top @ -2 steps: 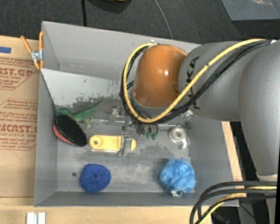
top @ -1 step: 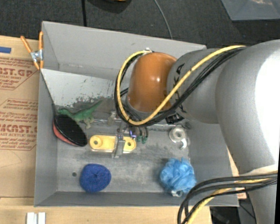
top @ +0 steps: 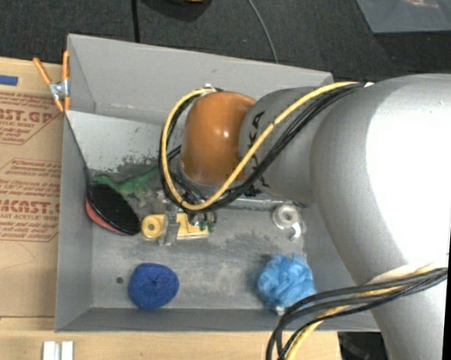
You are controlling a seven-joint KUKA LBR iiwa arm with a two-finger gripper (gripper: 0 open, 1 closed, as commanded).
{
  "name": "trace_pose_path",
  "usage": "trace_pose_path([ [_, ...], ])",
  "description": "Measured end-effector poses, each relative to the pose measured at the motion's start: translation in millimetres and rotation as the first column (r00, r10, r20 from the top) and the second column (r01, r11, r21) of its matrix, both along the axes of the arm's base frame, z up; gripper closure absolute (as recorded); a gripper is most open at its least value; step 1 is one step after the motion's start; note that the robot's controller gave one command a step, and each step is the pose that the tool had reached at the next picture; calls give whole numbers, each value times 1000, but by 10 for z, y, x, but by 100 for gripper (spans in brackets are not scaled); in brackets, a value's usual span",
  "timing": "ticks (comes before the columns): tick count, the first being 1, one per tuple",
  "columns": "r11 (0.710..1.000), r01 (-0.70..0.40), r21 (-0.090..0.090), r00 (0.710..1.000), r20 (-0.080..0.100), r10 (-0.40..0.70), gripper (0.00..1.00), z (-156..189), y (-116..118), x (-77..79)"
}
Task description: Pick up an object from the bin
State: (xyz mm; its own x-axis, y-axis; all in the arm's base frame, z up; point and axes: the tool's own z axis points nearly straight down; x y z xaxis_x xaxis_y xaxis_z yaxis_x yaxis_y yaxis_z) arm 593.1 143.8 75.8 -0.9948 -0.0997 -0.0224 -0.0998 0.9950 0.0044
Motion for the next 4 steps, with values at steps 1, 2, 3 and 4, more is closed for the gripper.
trace_pose_path([
  [1, 1000, 0, 0, 1000, 0, 0, 100, 0, -1, 0],
  [2, 1000, 2, -1, 1000, -6, -2, 100, 542, -26, -44],
  [3, 1000, 0, 1, 1000, 4, 0, 100, 980, -35, -23],
  [4, 999, -45, -3, 999, -7, 45, 100, 1526, -36, -162],
])
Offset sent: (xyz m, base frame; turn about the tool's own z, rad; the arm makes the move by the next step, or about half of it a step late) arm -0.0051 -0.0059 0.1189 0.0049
